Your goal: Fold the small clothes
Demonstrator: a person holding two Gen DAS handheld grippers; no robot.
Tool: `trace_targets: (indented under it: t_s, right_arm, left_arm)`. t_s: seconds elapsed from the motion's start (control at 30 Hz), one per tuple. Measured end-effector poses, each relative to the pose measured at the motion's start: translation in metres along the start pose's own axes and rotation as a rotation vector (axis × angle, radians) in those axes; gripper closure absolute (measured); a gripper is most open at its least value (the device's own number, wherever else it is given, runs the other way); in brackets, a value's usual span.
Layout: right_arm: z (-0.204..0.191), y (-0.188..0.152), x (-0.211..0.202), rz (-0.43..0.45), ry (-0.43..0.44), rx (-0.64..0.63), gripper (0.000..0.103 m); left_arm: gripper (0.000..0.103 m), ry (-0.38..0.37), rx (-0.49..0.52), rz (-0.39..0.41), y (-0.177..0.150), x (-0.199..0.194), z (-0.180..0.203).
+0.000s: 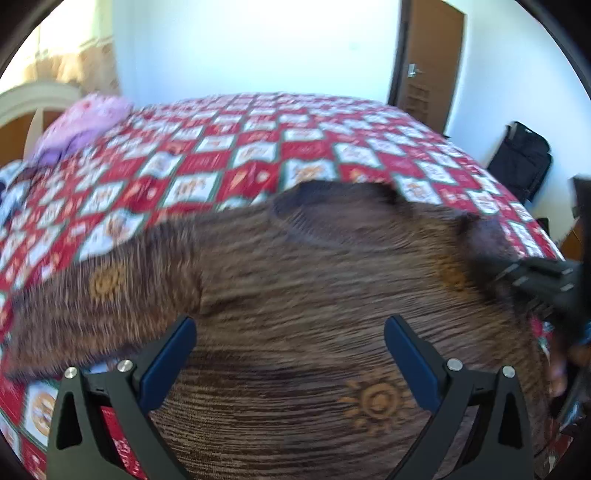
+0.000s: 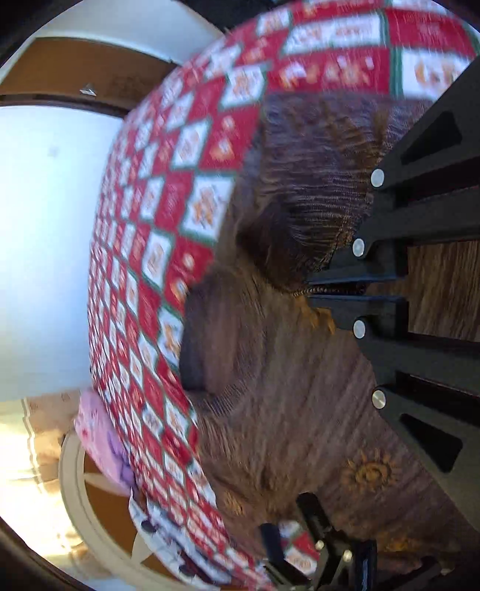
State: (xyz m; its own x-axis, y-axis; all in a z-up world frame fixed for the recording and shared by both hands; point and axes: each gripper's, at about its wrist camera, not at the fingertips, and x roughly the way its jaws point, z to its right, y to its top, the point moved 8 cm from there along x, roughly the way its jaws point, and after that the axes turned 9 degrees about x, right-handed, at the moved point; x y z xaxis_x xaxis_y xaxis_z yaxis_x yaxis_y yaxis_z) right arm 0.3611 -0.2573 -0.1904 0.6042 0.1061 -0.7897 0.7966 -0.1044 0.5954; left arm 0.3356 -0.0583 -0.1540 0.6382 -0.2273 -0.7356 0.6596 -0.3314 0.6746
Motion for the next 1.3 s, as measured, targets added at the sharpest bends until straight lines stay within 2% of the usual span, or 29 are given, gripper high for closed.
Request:
trace_targets:
  t_s: [0.03,0.07,0.1,0.27,0.33,0.43,0.5,0.67,0.83,0.87,0.97,1.0,1.03,1.1,1.13,1.3]
  right_arm:
    - [0.002,-0.006,-0.001,-0.016,0.01,-0.014,0.054]
    - [0.003,-0.013,-0.005,-0.022,0.016,-0.014,0.035]
    - [0.009,-0.018,-0.012,-0.015,0.025,0.003,0.023]
    - [0.072,-0.032,-0.058,0.075,0.014,0.148,0.023]
    - [0.097,-0.034,-0.071,0.113,-0.011,0.203,0.023]
    - [0.137,-0.044,-0.084,0.176,-0.094,0.282,0.023]
    - [0.152,-0.049,-0.088,0.194,-0.114,0.324,0.023]
    - [0.167,-0.059,-0.095,0.242,-0.143,0.333,0.023]
    - [0.162,-0.062,-0.1,0.287,-0.142,0.298,0.023]
    - [0.162,-0.062,-0.101,0.296,-0.142,0.295,0.023]
    - [0.163,-0.063,-0.101,0.307,-0.136,0.295,0.023]
    - [0.164,-0.064,-0.1,0.308,-0.133,0.299,0.023]
    - [0.165,-0.064,-0.1,0.309,-0.133,0.304,0.023]
    - [0.168,-0.065,-0.099,0.307,-0.137,0.319,0.023]
    - [0.169,-0.066,-0.098,0.306,-0.138,0.324,0.023]
    - [0.171,-0.068,-0.097,0.3,-0.138,0.332,0.023]
  left_arm:
    - [0.0,-0.002,0.015,0.008,0.003,-0.003,0.003]
    - [0.0,0.002,0.043,0.023,0.008,-0.008,0.011]
    - [0.0,0.003,0.054,0.028,0.01,-0.01,0.014]
    - [0.002,-0.041,0.081,-0.002,0.022,0.001,0.046]
    - [0.014,-0.067,0.08,-0.028,0.025,0.011,0.06]
    - [0.025,-0.119,0.055,-0.088,0.028,0.026,0.083]
    - [0.026,-0.136,0.059,-0.106,0.03,0.033,0.099]
    - [0.026,-0.114,0.083,-0.128,0.041,0.056,0.129]
    - [0.027,-0.097,0.063,-0.185,0.039,0.085,0.14]
    - [0.028,-0.111,0.047,-0.187,0.039,0.089,0.142]
    - [0.04,-0.129,0.017,-0.17,0.042,0.092,0.146]
    - [0.053,-0.128,0.018,-0.167,0.044,0.094,0.148]
    - [0.074,-0.143,0.022,-0.16,0.046,0.094,0.151]
    - [0.09,-0.169,0.023,-0.153,0.049,0.092,0.156]
    - [0.095,-0.157,0.029,-0.132,0.052,0.088,0.156]
    - [0.095,-0.152,0.049,-0.058,0.066,0.066,0.149]
